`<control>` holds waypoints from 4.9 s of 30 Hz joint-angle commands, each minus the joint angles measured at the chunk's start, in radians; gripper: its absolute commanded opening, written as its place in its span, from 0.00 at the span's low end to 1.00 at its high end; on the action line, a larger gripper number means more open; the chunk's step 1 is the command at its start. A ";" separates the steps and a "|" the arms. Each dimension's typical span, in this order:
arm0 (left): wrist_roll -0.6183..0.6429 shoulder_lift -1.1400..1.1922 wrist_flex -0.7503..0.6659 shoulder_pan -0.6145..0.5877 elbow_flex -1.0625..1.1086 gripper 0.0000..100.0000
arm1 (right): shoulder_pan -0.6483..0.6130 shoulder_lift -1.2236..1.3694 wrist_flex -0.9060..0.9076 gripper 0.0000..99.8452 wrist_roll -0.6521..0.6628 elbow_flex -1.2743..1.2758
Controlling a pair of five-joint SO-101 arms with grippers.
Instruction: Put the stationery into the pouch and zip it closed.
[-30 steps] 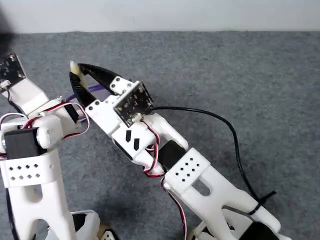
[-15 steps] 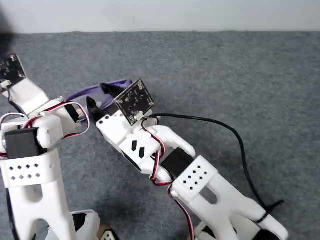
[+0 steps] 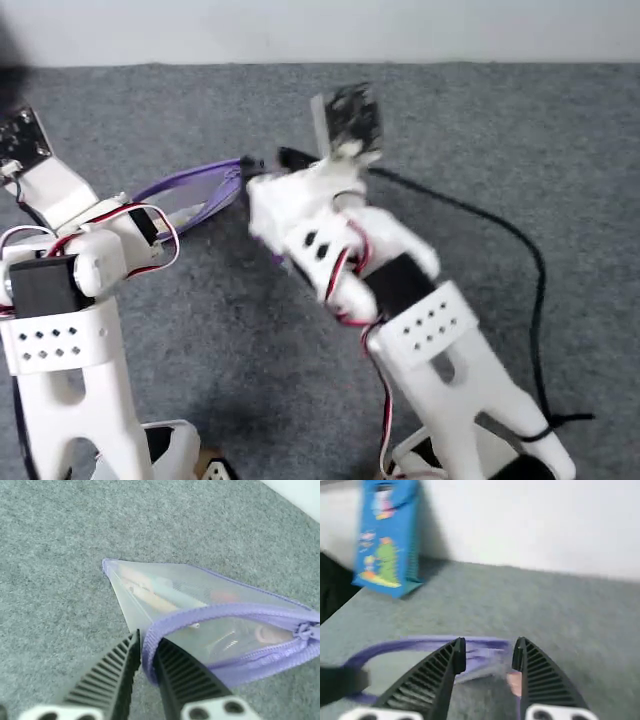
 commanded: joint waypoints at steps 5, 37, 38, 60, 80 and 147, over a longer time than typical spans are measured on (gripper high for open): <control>0.009 0.005 0.002 -0.006 -0.035 0.01 | 0.156 0.173 0.302 0.17 -0.176 -0.259; 0.009 0.005 0.002 -0.006 -0.035 0.01 | 0.099 1.210 0.638 0.17 -0.226 -0.936; 0.009 0.005 0.002 -0.006 -0.035 0.01 | 0.099 1.224 0.638 0.17 -0.226 -0.936; 0.009 0.005 0.008 -0.006 -0.033 0.01 | 0.179 1.251 0.765 0.01 -0.222 -0.936; 0.009 0.005 0.008 -0.005 -0.033 0.01 | 0.197 1.211 0.851 0.06 -0.103 -0.936; 0.009 0.003 0.051 -0.002 -0.038 0.01 | -0.096 -0.176 -0.042 0.01 0.032 -0.077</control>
